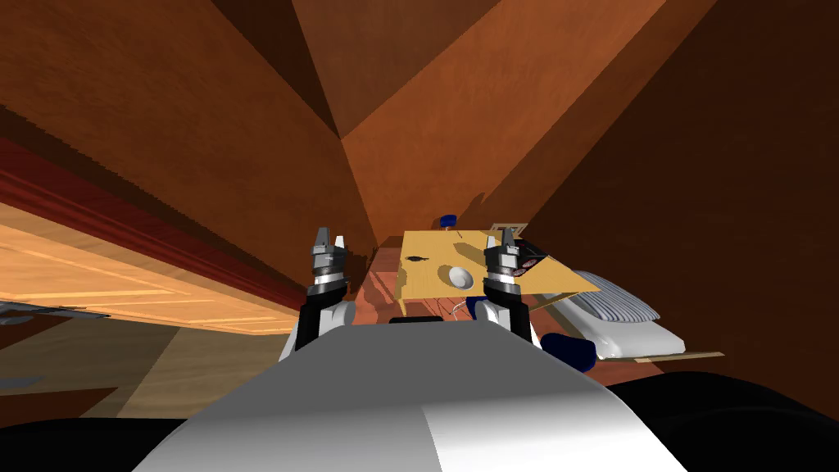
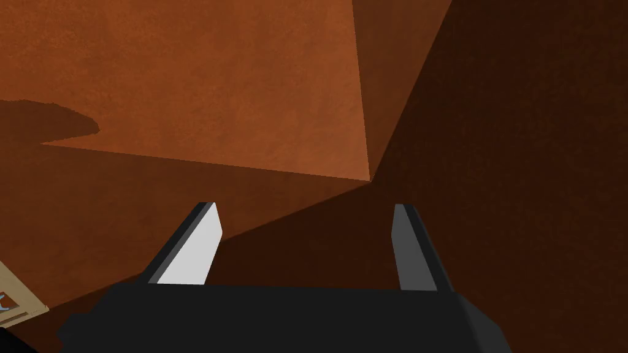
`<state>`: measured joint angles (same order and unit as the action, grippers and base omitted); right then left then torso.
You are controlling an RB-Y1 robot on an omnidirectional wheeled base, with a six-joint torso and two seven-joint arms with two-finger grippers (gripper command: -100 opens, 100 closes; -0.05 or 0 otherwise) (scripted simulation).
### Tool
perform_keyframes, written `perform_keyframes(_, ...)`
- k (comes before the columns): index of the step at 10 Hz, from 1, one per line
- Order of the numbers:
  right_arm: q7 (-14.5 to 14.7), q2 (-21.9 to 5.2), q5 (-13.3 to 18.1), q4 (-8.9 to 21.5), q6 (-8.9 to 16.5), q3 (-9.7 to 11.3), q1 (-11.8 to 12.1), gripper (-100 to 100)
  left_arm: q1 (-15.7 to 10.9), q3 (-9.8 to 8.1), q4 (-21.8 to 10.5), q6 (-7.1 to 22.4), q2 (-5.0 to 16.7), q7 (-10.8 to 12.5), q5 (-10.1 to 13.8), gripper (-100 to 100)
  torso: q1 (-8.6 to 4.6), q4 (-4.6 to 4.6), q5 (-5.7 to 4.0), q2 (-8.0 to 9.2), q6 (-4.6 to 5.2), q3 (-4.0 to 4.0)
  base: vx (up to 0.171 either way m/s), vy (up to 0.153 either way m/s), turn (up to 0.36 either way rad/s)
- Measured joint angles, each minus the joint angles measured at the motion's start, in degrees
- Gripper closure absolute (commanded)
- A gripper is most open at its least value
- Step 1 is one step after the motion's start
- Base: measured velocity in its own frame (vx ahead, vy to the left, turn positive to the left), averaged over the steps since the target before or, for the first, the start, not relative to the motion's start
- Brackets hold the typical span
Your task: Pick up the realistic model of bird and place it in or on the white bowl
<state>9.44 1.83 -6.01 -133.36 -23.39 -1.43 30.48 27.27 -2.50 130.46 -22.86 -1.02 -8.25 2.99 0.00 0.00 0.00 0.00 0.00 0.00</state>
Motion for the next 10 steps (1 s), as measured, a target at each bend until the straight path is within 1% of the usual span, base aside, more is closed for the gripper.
perform_keyframes(3, 1.3, -4.3, 2.2, 1.7, 0.3, 1.9, -1.1, -100, 0.0, 0.01, 0.0, 0.0, 0.0, 0.0, 0.0, 0, 0.41, 0.03, 0.09, 0.14, -0.01, 0.08, -0.045, 0.111, -0.021)
perform_keyframes(5, 2.6, -7.2, 4.4, 4.2, -0.1, 3.9, -2.2, -100, 0.0, 0.02, 0.0, 0.0, 0.0, 0.0, 0.0, 0, 0.58, 0.05, 0.12, 0.25, -0.01, 0.14, -0.075, 0.167, -0.021)
perform_keyframes(6, 3.5, -8.4, 6.0, 5.7, -0.3, 5.3, -3.0, -100, 0.0, 0.02, 0.0, 0.0, 0.0, 0.0, 0.0, 0, 0.68, 0.06, 0.15, 0.27, -0.01, 0.15, -0.064, 0.177, -0.030)
perform_keyframes(7, 4.4, -9.9, 7.5, 8.2, -0.4, 6.4, -4.8, -100, 0.0, 0.02, 0.0, 0.0, 0.0, 0.0, 0.0, 0, 0.68, 0.05, 0.15, 0.23, -0.01, 0.13, -0.059, 0.194, -0.021)
perform_keyframes(8, 5.5, -11.3, 9.4, 9.7, -0.7, 8.1, -5.2, -100, 0.0, 0.02, 0.0, 0.0, 0.0, 0.0, 0.0, 0, 0.75, 0.05, 0.17, 0.22, -0.01, 0.13, -0.055, 0.214, -0.022)
perform_keyframes(9, 6.3, -13.0, 11.0, 11.7, -0.8, 9.4, -6.6, -100, 0.0, 0.02, 0.0, 0.0, 0.0, 0.0, 0.0, 0, 0.81, 0.04, 0.18, 0.19, -0.01, 0.11, -0.051, 0.236, -0.017)
perform_keyframes(10, 7.4, -14.3, 12.9, 13.7, -0.7, 11.2, -8.0, -100, 0.0, 0.02, 0.0, 0.0, 0.0, 0.0, 0.0, 0, 0.91, 0.04, 0.20, 0.17, -0.02, 0.10, -0.041, 0.254, -0.018)
